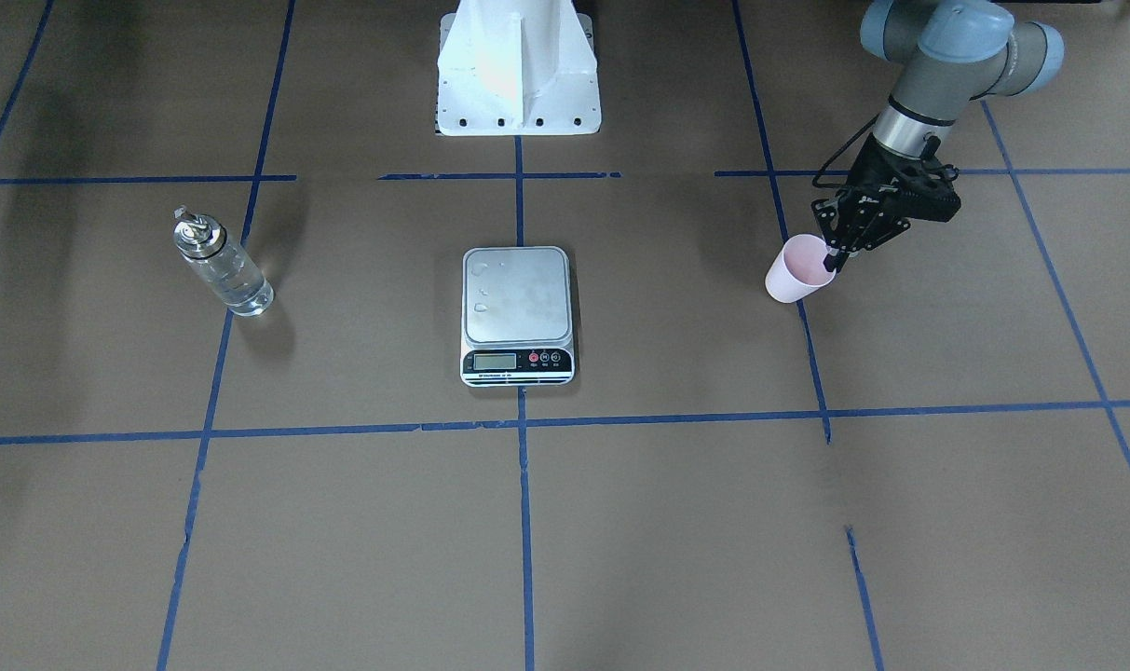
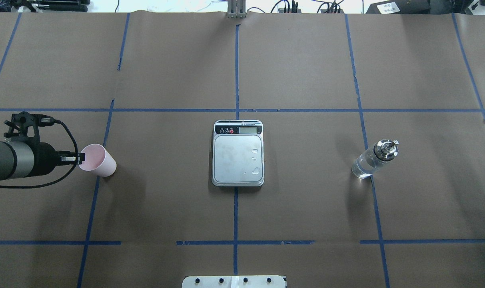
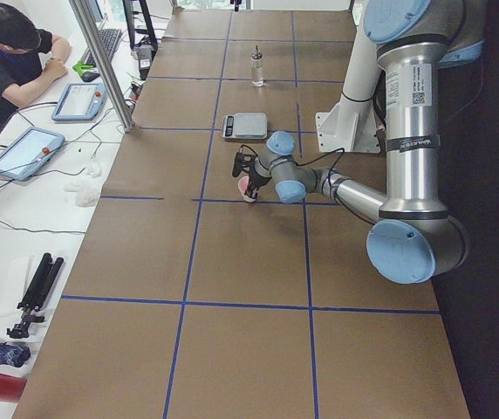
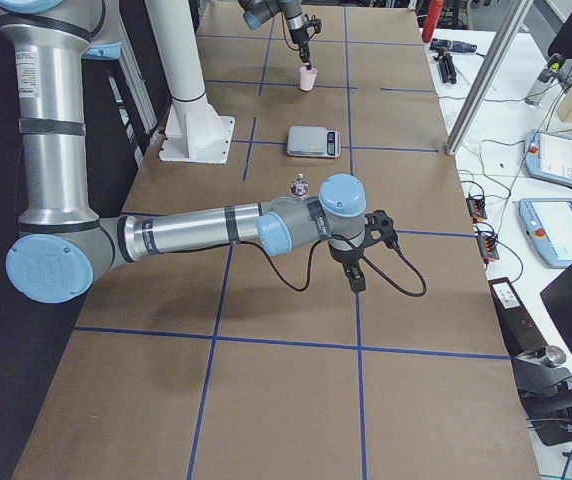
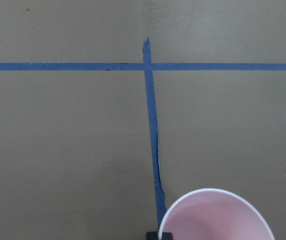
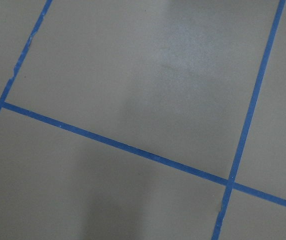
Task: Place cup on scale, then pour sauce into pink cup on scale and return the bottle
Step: 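Move the left gripper down to the pink cup and grasp it, then carry the pink cup with the left gripper onto the scale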
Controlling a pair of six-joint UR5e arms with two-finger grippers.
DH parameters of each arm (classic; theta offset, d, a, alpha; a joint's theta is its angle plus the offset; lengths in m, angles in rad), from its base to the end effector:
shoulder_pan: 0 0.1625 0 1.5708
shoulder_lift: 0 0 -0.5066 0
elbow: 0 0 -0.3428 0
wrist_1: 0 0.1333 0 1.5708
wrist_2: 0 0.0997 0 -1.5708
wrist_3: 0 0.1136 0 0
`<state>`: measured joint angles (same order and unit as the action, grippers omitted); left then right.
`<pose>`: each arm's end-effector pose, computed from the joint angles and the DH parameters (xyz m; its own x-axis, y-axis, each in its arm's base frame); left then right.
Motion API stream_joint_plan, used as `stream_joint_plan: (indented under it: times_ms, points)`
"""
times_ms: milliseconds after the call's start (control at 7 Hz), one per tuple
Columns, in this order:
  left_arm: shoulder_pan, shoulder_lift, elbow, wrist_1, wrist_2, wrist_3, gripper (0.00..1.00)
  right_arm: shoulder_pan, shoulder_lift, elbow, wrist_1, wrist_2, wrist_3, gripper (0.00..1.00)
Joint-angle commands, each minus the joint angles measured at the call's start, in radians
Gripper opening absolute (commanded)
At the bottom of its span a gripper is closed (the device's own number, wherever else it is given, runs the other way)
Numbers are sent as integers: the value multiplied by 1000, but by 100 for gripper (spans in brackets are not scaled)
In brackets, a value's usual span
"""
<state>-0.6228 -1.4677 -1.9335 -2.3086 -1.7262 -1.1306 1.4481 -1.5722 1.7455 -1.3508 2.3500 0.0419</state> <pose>0.2798 -0.3434 0.5555 0.5992 0.0880 -0.7958 0.2380 0.9294 0.2820 -0.0032 -0.4631 0.6464 0.6773 -0.3156 0.6645 0.0848 0.9307 0.3557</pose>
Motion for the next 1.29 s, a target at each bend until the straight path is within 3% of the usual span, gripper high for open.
stream_joint_plan:
  times_ms: [0, 286, 429, 714, 1143]
  points:
    - [0, -12, -37, 8, -6, 5, 0, 0, 0, 0, 1, 0, 0, 100]
    - [2, -151, -73, 168, 32, -40, 0, 0, 0, 0, 1, 0, 0, 100]
    - [15, -292, -73, 313, 116, -81, 0, 0, 0, 0, 1, 0, 1, 100]
    - [72, -593, -61, 652, 131, -103, 0, 0, 0, 2, 1, 0, 1, 100]
    - [189, -776, 121, 652, 221, -169, 0, 0, 3, 2, 1, 0, 1, 100]
